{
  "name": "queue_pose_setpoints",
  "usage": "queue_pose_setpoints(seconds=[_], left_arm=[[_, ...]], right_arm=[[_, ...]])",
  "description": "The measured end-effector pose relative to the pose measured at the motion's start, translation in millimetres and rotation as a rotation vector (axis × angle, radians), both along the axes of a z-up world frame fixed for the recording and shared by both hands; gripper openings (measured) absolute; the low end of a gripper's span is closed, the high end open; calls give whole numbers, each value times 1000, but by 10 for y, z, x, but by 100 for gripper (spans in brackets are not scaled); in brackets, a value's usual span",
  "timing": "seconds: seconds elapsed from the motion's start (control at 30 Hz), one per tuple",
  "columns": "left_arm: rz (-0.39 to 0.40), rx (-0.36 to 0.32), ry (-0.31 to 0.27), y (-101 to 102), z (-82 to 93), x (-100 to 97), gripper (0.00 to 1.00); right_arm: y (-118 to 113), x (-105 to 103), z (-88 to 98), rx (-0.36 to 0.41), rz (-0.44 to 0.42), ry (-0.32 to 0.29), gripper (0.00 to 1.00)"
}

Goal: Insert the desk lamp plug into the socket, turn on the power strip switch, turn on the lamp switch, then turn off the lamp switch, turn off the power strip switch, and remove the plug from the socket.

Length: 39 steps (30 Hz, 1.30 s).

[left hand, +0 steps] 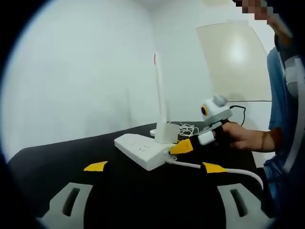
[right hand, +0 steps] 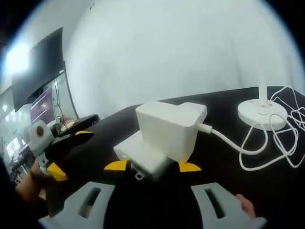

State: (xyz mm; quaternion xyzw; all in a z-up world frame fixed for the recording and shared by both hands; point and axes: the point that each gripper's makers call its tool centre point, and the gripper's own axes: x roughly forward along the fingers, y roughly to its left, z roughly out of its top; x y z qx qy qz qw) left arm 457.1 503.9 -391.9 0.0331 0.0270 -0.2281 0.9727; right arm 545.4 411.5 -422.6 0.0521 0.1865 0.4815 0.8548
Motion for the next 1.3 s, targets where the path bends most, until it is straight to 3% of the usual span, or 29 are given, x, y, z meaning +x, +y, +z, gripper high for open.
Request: queue_pose_setpoints(seconds=[0.23,0.4,0.53,0.6,0.67,0.87,0.93,1.0,1.1,1.2,1.3], left_arm=[[11,-1,17,16,-33,21,70],[-14,-55,16,-7,15,9,70],[-2,-58,25,21,1,28,70],[-2,-61,36,11,-14,36,70],[-11,-113,44,1,19,41,72],[8,-156,11,48,131,66,74],[18,-114,-30,16,188,100,74],[3,-94,-18,-73,168,120,76],[-5,-59,-3,-188,122,190,75],[-16,-44,-4,-289,125,254,75],[-47,-22,-79,-402,225,287,68]], right_arm=[[-6,-22,-36,-28,11,-33,38],[-21,-87,-16,-19,38,-44,39],[-23,-163,31,-49,77,-125,38],[-48,-226,15,-54,90,-122,37],[-118,-258,49,-49,96,-139,37],[-346,-280,98,-15,164,-117,37],[-387,-300,170,13,210,-131,37],[-420,-395,306,53,299,-176,37],[-468,-364,401,26,324,-238,37],[-508,-375,505,36,339,-239,37],[-557,-406,599,56,390,-249,37]])
